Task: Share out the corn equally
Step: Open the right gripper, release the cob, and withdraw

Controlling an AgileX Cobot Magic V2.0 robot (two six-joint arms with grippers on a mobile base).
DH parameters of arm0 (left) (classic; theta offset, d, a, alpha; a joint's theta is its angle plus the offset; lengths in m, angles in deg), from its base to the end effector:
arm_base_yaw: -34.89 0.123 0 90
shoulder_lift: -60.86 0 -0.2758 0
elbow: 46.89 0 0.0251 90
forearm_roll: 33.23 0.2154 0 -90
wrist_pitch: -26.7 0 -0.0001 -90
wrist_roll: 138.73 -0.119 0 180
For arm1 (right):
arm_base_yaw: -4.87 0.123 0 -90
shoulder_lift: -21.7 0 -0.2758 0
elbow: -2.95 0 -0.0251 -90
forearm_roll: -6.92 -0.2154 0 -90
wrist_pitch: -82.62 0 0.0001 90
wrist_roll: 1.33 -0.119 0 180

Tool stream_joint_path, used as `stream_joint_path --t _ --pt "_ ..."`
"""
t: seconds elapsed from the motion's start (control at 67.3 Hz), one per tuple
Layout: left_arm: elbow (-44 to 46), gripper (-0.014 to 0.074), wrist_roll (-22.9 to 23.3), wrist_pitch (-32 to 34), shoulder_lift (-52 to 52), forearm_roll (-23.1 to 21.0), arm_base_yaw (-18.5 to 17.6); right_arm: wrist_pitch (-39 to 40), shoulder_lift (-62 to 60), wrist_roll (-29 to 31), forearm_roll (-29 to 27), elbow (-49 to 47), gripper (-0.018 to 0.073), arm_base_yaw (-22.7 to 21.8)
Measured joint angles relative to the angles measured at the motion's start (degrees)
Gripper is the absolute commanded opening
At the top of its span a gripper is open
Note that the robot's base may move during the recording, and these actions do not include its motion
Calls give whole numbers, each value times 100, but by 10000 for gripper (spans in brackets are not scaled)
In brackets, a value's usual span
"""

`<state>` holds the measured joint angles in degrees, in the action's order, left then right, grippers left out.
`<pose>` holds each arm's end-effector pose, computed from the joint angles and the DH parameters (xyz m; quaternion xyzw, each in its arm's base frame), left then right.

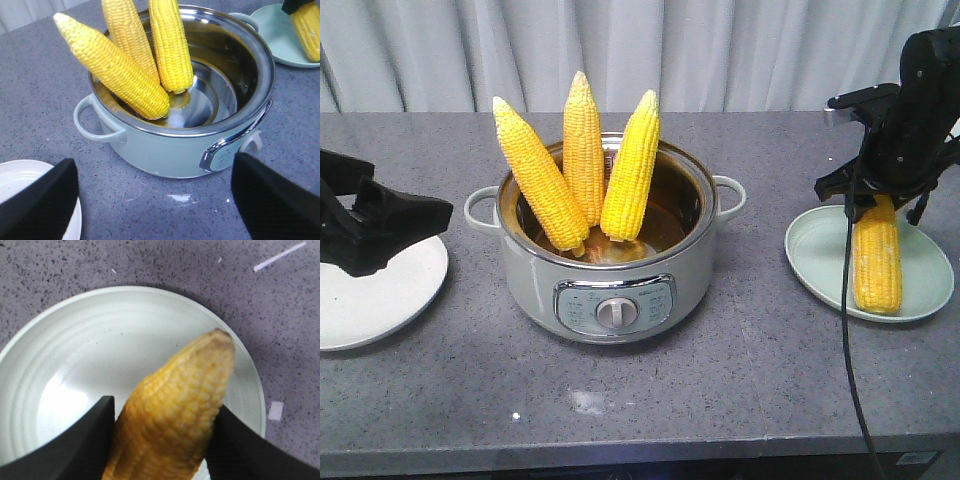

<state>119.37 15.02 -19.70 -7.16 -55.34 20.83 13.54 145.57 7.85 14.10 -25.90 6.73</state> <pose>0.1851 -0.0798 0.3671 0.2495 0.8487 -0.1361 0.4460 0.4033 -0.0008 0.2445 -0.1091 0.9825 -0.0697 0.1339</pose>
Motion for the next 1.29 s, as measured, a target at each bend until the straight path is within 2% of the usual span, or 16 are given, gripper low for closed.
stream_joint_path --t 0.119,0.223,0.416,0.669,0.803,1.1,1.293 --pt "0 584 0 0 0 0 0 88 41 -68 0 0 560 0" --pt "0 584 0 0 0 0 0 139 41 -115 0 0 608 0" --pt "0 584 0 0 0 0 0 140 -54 -181 -61 0 590 0" --pt "0 584 0 0 0 0 0 407 -1233 -104 -843 422 558 73" --pt "0 584 0 0 0 0 0 900 -2202 -91 -882 1335 558 384" --pt "0 584 0 16 0 0 0 1629 -4085 -221 -934 3421 558 1543" --pt "0 584 0 16 0 0 0 1845 -5045 -431 -960 4436 557 1906"
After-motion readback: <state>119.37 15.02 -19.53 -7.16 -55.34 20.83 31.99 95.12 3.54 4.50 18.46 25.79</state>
